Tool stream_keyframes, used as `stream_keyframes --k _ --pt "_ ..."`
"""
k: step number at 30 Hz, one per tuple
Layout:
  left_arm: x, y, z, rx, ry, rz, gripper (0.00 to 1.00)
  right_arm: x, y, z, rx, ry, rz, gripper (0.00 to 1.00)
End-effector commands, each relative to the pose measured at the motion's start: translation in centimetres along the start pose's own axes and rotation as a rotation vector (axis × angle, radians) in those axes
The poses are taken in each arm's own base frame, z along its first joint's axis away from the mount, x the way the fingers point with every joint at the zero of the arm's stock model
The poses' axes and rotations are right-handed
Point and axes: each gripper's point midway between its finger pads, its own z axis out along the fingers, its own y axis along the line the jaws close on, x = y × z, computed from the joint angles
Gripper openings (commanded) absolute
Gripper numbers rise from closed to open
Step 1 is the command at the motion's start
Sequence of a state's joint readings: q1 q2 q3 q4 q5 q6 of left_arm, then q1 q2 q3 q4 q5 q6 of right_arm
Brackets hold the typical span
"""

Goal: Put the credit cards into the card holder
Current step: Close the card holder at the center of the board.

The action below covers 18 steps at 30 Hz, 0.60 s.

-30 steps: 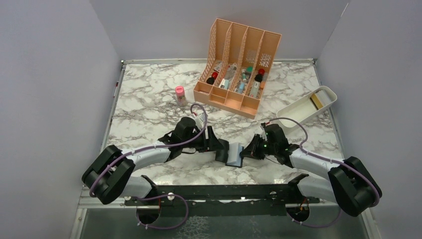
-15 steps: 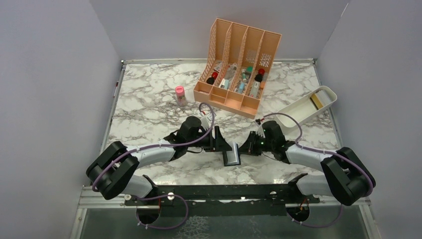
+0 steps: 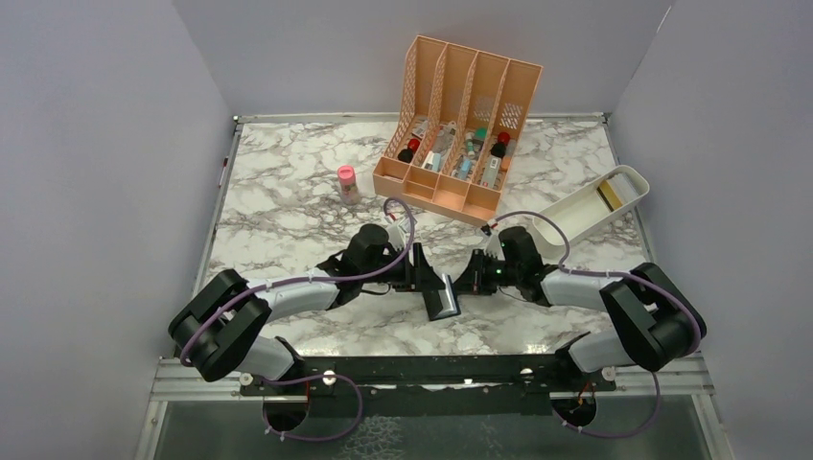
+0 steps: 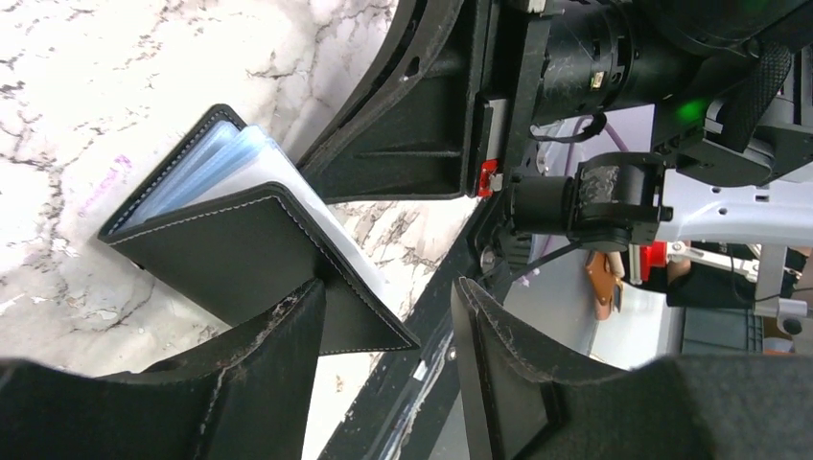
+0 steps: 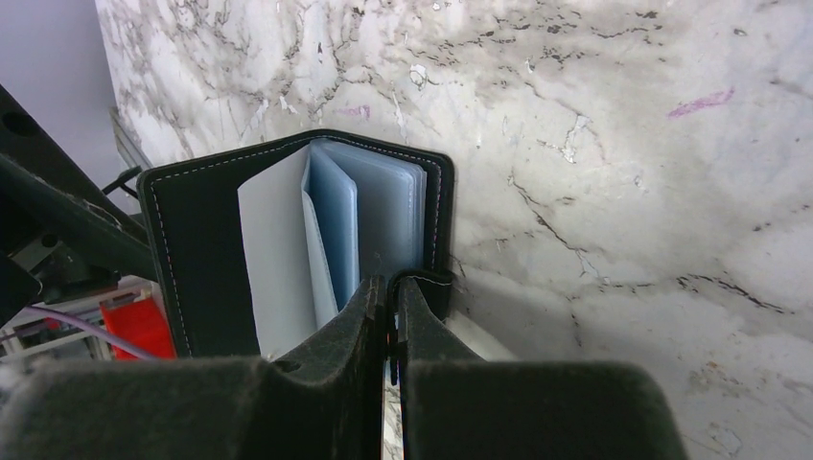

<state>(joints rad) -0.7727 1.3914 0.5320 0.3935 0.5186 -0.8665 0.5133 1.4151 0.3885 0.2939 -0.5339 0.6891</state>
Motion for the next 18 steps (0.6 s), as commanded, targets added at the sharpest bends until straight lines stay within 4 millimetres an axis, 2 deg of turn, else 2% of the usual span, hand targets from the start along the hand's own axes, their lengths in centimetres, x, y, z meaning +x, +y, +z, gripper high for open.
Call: stream_keyframes --k 1,6,11,12,15,18 --pt "-1.3 -0.1 -0.1 -0.012 -0.071 0.057 0.53 -0.2 0.3 0.4 -0.023 0.010 -0.035 0.06" --pt "-1.8 3.0 -0.2 -0.184 -0.084 0.082 0.40 -0.1 0.2 0.5 -0.018 0.011 -0.033 0.06" --pt "-2.5 3.6 -0.7 -0.246 -0.104 0.112 0.32 0.0 -0.4 0.5 0.011 0.019 -0.028 0.06" --pt "-2.6 3.6 -0.8 -0.251 -0.109 0.117 0.33 0.0 -0.4 0.5 0.010 0.021 -0.028 0.06" --pt "-2.8 3.7 -0.9 -0.262 -0.112 0.122 0.48 0.1 -0.5 0.6 0.009 0.023 -0.023 0.06" --pt "-3.0 3.4 -1.0 -0.262 -0.116 0.125 0.50 0.2 -0.5 0.6 0.008 0.026 -0.024 0.06"
